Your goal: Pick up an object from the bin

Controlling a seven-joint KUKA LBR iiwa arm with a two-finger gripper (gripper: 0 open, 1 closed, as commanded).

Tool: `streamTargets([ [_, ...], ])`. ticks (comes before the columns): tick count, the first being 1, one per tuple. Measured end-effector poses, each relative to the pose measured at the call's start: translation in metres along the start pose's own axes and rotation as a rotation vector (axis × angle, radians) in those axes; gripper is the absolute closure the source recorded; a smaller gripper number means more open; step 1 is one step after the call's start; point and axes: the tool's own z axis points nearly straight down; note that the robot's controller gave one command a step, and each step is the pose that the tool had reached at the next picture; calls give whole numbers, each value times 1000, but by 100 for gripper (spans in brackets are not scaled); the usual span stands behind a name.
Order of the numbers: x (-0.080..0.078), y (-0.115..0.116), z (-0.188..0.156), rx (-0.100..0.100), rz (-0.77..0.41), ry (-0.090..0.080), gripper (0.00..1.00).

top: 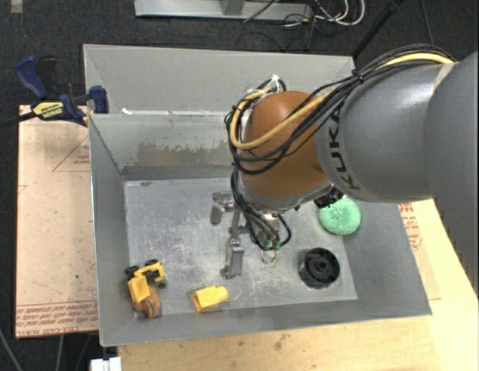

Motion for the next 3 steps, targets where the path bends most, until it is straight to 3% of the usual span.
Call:
streamTargets([
  [1, -2, -1, -5, -1, 3, -8, 0],
  [2, 18, 12, 33, 0, -156, -17, 0],
  [3, 22, 85, 24, 0, -217, -6, 0],
])
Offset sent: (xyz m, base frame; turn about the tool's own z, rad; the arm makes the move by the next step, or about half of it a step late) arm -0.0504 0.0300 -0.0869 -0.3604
